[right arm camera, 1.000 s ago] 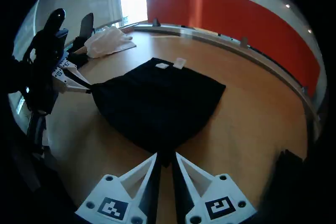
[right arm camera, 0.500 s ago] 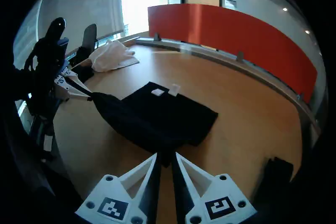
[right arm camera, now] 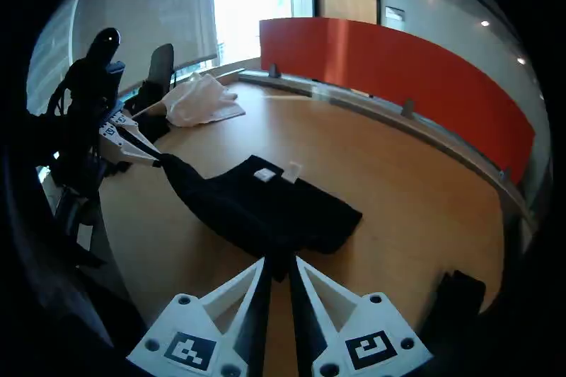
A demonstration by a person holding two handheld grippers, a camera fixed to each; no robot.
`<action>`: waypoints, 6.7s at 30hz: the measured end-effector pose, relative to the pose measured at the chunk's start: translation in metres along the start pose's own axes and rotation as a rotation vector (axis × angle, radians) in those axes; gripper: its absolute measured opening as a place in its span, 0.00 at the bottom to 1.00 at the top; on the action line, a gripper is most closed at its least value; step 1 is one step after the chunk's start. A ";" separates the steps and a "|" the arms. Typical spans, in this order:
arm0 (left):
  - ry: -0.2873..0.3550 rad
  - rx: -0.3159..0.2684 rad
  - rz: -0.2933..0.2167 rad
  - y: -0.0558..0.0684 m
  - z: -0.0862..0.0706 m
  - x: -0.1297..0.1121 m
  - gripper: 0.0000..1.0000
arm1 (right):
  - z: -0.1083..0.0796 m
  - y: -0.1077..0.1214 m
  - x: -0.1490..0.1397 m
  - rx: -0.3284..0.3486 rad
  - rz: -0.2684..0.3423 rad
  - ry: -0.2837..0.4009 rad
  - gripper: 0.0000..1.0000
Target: Fold towel
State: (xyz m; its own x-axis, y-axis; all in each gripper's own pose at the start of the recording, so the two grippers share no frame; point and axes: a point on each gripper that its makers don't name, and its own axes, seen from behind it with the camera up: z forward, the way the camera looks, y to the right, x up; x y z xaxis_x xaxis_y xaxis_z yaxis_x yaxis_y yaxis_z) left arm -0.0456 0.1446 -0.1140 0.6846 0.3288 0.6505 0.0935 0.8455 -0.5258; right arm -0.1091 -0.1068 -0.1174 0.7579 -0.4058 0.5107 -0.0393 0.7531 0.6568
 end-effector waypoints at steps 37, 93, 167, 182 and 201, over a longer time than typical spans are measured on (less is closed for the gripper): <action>0.004 -0.011 -0.038 -0.004 0.012 0.023 0.11 | 0.008 0.025 0.017 -0.030 -0.009 -0.011 0.17; -0.118 0.102 0.092 -0.061 0.141 0.013 0.38 | 0.113 0.093 -0.041 -0.135 0.081 -0.188 0.30; -0.033 0.273 -0.133 -0.067 0.026 -0.051 1.00 | 0.063 0.056 -0.066 -0.112 0.073 -0.160 0.86; -0.022 0.322 -0.197 -0.071 -0.001 -0.073 1.00 | 0.076 0.049 -0.069 -0.063 0.023 -0.188 0.86; -0.027 0.361 -0.259 -0.064 -0.028 -0.100 1.00 | 0.078 0.045 -0.103 -0.013 -0.053 -0.281 0.71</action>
State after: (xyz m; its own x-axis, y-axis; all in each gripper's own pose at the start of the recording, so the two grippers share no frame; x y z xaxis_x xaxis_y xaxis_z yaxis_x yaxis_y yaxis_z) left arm -0.1004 0.0458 -0.1608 0.6520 0.0937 0.7524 -0.0019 0.9925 -0.1219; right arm -0.2401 -0.0712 -0.0968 0.5481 -0.5714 0.6107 0.0053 0.7326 0.6806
